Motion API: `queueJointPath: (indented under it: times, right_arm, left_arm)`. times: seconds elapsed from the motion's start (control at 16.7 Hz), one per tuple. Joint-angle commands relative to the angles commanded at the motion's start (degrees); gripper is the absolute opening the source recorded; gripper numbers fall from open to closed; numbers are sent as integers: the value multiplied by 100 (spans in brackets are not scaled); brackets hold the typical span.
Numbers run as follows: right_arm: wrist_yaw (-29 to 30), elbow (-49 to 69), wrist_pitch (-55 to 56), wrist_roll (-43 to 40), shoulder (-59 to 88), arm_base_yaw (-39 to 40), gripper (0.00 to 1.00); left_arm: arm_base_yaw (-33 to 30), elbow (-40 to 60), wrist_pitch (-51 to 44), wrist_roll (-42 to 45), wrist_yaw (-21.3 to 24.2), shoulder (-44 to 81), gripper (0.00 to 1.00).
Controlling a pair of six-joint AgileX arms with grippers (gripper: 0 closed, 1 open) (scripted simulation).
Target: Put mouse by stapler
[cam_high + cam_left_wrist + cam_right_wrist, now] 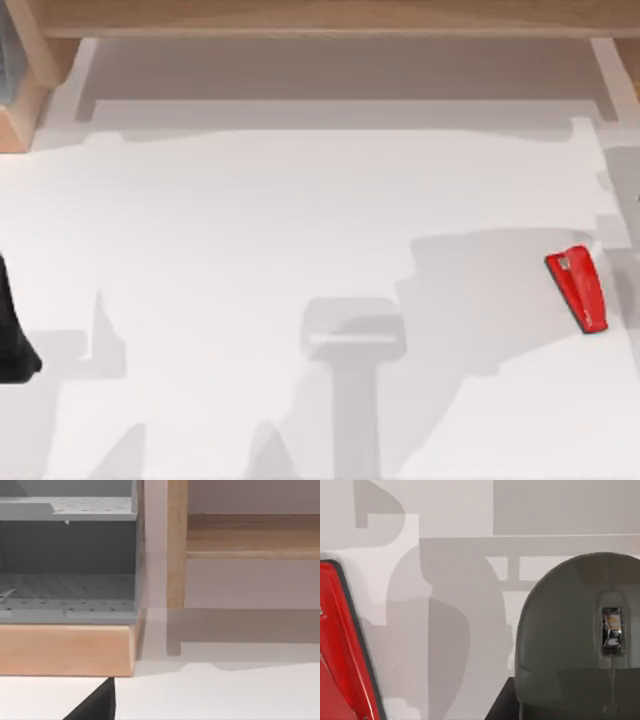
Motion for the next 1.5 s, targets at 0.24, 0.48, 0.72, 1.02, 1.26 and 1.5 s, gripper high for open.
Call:
queueJointPath:
  times: [0.24,0.48,0.72,1.02,1.26,1.5]
  right_arm:
    - [16,-74,58,-7,76,-12,0]
    - [26,-110,90,-11,116,-31,0]
    - [33,-101,155,-12,139,-30,0]
    - [50,-206,209,-10,294,-54,0]
    - [51,-209,209,-10,298,-54,0]
    - [51,-209,209,-10,298,-54,30]
  left_arm:
    - [0,0,0,0,0,0,100]
    - [0,0,0,0,0,0,100]
    - [0,0,0,0,0,0,100]
    - [0,0,0,0,0,0,100]
    - [0,0,0,0,0,0,100]
    - [0,0,0,0,0,0,100]
